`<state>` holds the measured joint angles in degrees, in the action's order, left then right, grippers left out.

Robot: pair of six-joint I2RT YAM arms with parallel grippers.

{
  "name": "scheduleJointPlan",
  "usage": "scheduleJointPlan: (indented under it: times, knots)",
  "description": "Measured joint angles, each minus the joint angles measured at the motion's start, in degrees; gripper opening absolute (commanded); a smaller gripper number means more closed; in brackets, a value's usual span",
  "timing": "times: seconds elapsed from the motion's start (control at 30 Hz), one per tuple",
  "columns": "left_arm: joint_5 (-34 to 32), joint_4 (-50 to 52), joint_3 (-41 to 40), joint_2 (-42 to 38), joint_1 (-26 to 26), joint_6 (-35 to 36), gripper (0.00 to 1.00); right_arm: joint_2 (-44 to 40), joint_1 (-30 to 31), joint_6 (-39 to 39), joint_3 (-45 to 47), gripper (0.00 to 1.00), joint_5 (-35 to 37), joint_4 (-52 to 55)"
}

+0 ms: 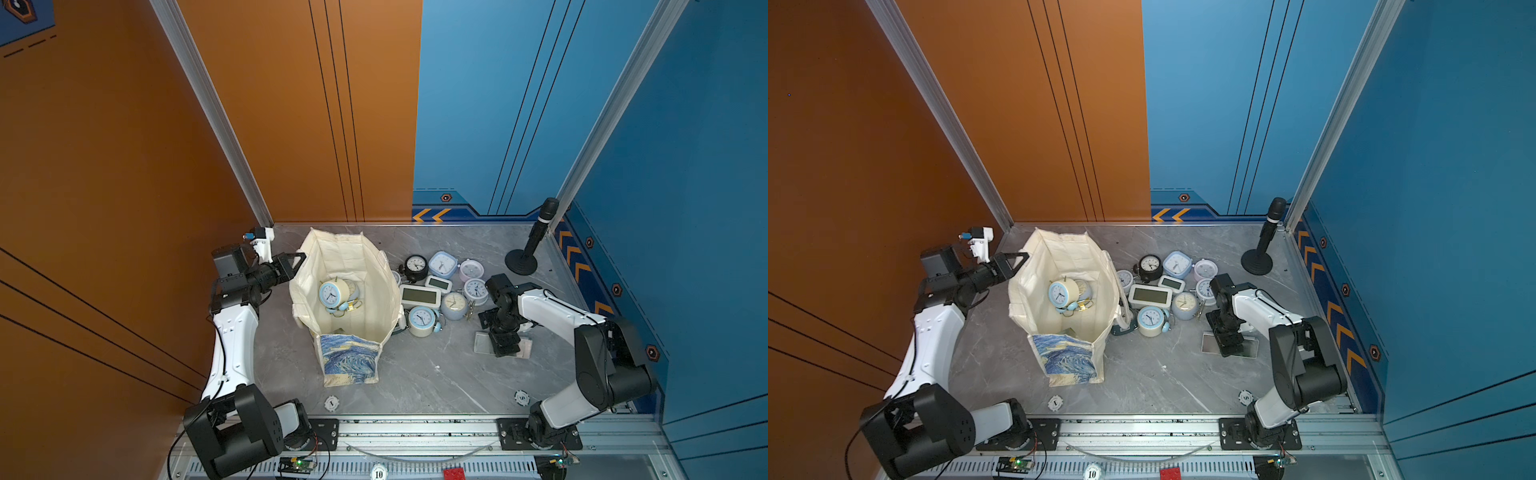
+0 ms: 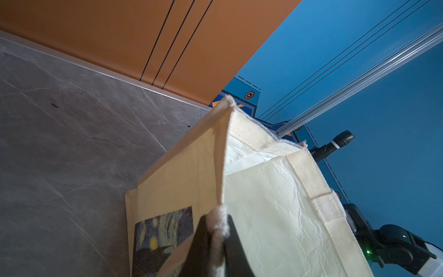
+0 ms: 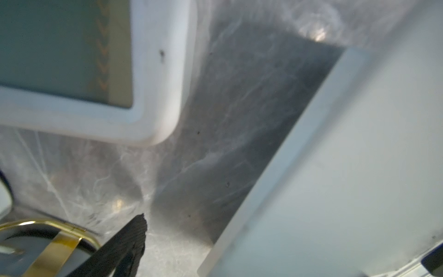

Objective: Put the alarm clock into the canvas bag
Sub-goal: Pick up the alarm from the center of the board.

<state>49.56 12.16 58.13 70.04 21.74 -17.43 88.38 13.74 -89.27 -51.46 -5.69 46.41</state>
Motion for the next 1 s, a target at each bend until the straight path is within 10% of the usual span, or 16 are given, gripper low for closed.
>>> scheduleJointPlan:
  times: [0.4, 1.0]
  knots:
    - [0.0, 0.0, 0.0, 0.0, 0.0, 0.02, 0.0, -6.21, -3.87, -0.79, 5.44, 0.79, 0.02, -2.38]
    - [-0.02, 0.0, 0.0, 0.0, 0.0, 0.02, 0.0, -6.43, -6.34, -2.56, 6.25, 0.89, -0.57, -7.19]
